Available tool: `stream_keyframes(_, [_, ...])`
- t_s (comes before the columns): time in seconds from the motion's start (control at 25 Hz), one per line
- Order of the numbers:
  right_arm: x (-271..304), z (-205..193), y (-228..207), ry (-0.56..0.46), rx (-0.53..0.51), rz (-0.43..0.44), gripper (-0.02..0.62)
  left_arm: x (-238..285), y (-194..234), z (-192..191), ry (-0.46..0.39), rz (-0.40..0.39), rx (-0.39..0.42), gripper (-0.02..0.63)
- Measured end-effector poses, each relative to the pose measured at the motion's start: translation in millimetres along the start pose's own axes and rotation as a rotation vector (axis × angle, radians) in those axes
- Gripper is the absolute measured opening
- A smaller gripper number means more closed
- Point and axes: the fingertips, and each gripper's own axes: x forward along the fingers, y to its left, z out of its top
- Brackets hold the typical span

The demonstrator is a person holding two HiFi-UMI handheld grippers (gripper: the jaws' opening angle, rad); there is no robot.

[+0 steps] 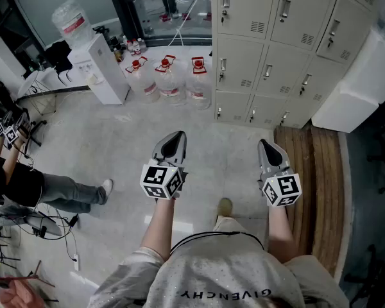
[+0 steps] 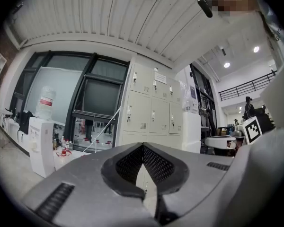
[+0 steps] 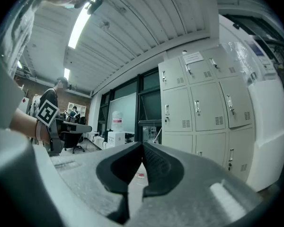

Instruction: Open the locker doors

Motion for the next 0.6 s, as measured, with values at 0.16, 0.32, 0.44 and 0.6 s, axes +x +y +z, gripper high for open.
stream_keyframes(0.16, [47.8,0.0,-41.7,-0.003,0.019,-0.014,-0.003,56.0,19.2,1.7,0.007,0.006,0.002,-0.002])
stream_keyframes(0.32, [84.4,-4.2,-73.7,-0.001,0.049,-0.009,-0.003,99.3,30.5,-1.1,0.019,0.017,-0.008,-0.002])
stream_keyframes(0.44, [105.9,-9.8,-91.9,0.004,0.052,0.002,-0.003,126.2,37.0,-5.0,0.021,0.028,-0.018,-0.002])
stream_keyframes(0.6, [129.4,-12.4,-116.7,0.002,0.048,0.012,-0.003,160.8,40.3,-6.2,0.011,0.031,-0.026,-0.002])
